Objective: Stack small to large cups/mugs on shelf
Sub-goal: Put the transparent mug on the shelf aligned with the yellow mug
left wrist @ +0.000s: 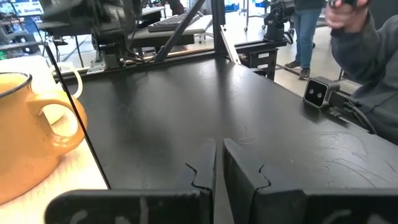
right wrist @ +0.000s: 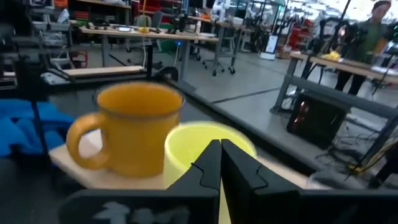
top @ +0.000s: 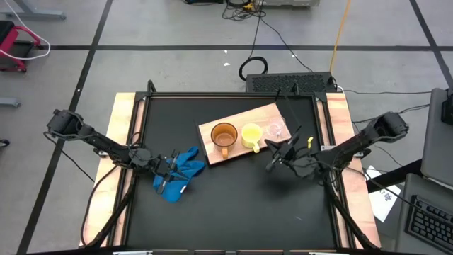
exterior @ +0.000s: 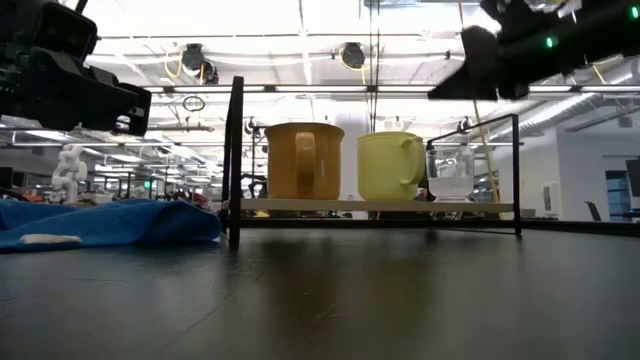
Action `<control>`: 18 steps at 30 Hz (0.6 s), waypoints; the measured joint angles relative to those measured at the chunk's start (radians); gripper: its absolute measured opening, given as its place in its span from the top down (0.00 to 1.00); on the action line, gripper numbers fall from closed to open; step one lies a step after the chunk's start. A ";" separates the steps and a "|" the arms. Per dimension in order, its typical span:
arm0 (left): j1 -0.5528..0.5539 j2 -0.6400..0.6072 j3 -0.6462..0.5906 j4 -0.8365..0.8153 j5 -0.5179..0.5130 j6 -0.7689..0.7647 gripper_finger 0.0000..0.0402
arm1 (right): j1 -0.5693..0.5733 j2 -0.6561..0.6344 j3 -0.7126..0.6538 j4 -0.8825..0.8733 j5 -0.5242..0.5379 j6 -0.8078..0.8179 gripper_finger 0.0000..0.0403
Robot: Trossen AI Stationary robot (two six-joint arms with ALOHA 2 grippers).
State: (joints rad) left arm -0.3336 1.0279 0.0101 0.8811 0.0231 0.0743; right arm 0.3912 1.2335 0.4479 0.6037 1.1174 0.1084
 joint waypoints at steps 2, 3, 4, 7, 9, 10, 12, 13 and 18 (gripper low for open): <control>0.000 0.000 0.000 -0.003 0.000 -0.003 0.92 | -0.014 -0.055 0.036 -0.088 -0.001 -0.018 1.00; 0.000 0.000 0.000 -0.003 0.000 -0.003 0.92 | -0.023 -0.086 0.056 -0.151 -0.006 -0.019 1.00; 0.000 0.000 0.000 -0.004 0.000 -0.001 0.92 | -0.037 -0.118 0.079 -0.230 -0.028 -0.015 1.00; 0.000 0.000 0.000 -0.004 0.000 0.000 0.92 | -0.092 -0.209 0.164 -0.483 -0.141 0.050 1.00; 0.000 0.000 0.000 -0.004 0.000 0.005 0.92 | -0.141 -0.258 0.230 -0.650 -0.250 0.087 1.00; 0.000 0.000 0.000 -0.004 0.000 0.006 0.92 | -0.165 -0.275 0.261 -0.723 -0.301 0.090 1.00; 0.000 0.000 0.000 -0.004 0.000 0.007 0.92 | -0.210 -0.301 0.318 -0.833 -0.366 0.087 1.00; 0.000 0.000 0.000 -0.004 0.000 0.007 0.92 | -0.232 -0.310 0.348 -0.886 -0.395 0.079 1.00; 0.000 0.000 0.000 -0.003 0.000 0.008 0.92 | -0.363 -0.296 0.485 -1.132 -0.617 0.058 1.00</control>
State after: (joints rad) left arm -0.3334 1.0279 0.0103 0.8782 0.0231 0.0822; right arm 0.0277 0.9376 0.9329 -0.5287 0.5001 0.1661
